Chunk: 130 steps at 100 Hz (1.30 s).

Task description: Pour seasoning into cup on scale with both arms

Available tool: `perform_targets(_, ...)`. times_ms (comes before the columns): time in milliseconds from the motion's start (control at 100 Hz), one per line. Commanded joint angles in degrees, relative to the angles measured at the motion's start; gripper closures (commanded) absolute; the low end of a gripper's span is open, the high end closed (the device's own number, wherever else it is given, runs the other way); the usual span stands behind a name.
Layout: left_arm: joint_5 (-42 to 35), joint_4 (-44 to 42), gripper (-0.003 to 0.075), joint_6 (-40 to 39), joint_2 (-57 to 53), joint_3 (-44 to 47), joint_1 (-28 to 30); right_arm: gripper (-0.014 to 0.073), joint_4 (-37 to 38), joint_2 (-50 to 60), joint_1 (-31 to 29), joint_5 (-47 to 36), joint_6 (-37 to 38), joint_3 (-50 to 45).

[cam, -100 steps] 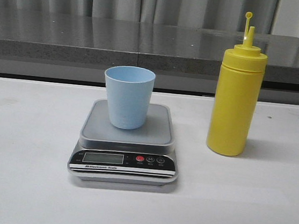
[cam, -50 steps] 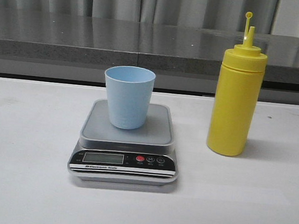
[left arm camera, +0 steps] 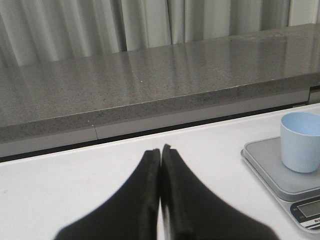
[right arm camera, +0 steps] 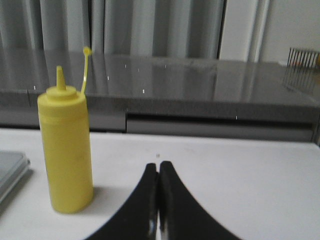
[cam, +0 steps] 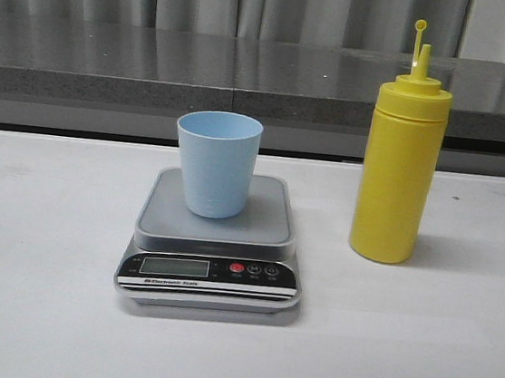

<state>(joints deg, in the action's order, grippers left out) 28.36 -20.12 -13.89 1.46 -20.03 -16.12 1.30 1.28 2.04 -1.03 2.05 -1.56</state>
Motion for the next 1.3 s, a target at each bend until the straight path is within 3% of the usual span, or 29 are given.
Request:
perform_targets(0,-4.59,-0.71,0.074,-0.52,0.82,-1.56,0.21,0.0659,-2.14,0.51,-0.21,-10.47,0.93,2.28)
perform_targets(80,-4.59,-0.71,0.074,-0.52,0.82,-1.56,0.21,0.0659,-4.19,0.29,-0.21,-8.22,3.04,5.03)
perform_targets(250,-4.59,-0.71,0.074,-0.52,0.82,-1.56,0.21,0.0659,-4.6,-4.54,-0.21,5.12,3.9,14.71)
perform_targets(390,-4.59,-0.71,0.074,-0.52,0.82,-1.56,0.21,0.0659,-4.94,-12.23,-0.21,8.93,3.9,23.36)
perform_targets(620,-4.59,-0.71,0.074,-0.52,0.82,-1.56,0.21,0.0659,-5.53,-26.16,-0.21,6.47,3.9,30.92)
perform_targets(950,-4.59,-0.71,0.074,-0.52,0.82,-1.56,0.21,0.0659,-3.05,-43.14,-0.16,-3.65,3.9,31.09)
perform_targets(1290,-4.59,-0.71,0.074,-0.52,0.82,-1.56,0.21,0.0659,0.68,-47.93,0.86,-5.36,3.9,30.82)
